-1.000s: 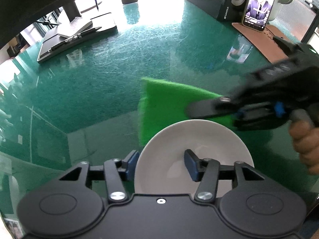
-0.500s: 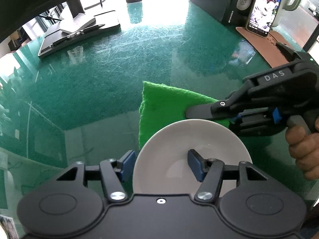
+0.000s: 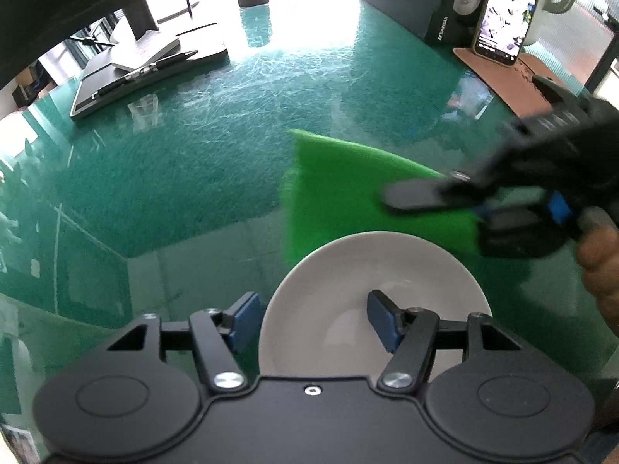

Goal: Clean bowl
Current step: 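Rub the green cloth back and forth across the bowl's outer base with the right gripper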

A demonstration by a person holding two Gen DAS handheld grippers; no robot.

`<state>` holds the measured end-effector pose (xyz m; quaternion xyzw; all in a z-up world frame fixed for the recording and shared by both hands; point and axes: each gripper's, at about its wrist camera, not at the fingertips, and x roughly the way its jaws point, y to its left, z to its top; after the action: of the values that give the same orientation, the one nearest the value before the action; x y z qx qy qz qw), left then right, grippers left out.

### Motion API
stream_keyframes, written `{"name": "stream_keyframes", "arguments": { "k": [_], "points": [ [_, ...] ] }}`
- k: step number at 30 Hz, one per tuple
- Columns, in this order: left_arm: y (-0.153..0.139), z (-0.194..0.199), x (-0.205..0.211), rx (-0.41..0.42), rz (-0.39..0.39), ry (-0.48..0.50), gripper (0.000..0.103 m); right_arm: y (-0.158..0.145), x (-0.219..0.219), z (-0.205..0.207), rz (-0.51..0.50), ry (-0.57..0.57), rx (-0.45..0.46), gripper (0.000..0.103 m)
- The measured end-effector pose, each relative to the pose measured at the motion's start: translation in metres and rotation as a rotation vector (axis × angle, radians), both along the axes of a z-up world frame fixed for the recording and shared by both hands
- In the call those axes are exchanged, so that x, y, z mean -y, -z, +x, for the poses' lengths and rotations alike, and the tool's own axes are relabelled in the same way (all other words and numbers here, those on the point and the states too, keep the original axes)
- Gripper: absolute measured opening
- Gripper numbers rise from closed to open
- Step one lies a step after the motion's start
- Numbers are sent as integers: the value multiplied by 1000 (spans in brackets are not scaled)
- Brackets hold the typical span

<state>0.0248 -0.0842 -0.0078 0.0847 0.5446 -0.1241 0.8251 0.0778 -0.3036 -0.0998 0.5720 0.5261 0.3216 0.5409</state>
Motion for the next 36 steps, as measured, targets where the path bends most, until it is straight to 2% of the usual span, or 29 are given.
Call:
{"name": "stream_keyframes", "arguments": {
  "k": [4,10,18,22,25,29,33,36],
  "points": [
    [1,2,-1,-3,3,9,66,-7,14,-6,-10,-5,21,8],
    [2,2,1,6,2,21,66,-9,34,-16,-41,-21,-13,8],
    [1,2,3,8,9,28,66,1,-18,17,-50,-66,0,9],
    [3,2,3,0,-11,38,72,-1,-1,10,-50,-50,-4,9],
    [3,2,4,4,-14,47,72,-6,30,-5,-52,-28,-26,9],
    [4,2,4,9,-31,45,72,-8,41,-15,-60,-20,-38,9],
    [5,2,4,10,-38,46,72,-1,18,4,-46,-13,-42,9],
    [5,3,3,8,-38,41,77,2,-8,19,-46,-49,-32,9]
  ]
}}
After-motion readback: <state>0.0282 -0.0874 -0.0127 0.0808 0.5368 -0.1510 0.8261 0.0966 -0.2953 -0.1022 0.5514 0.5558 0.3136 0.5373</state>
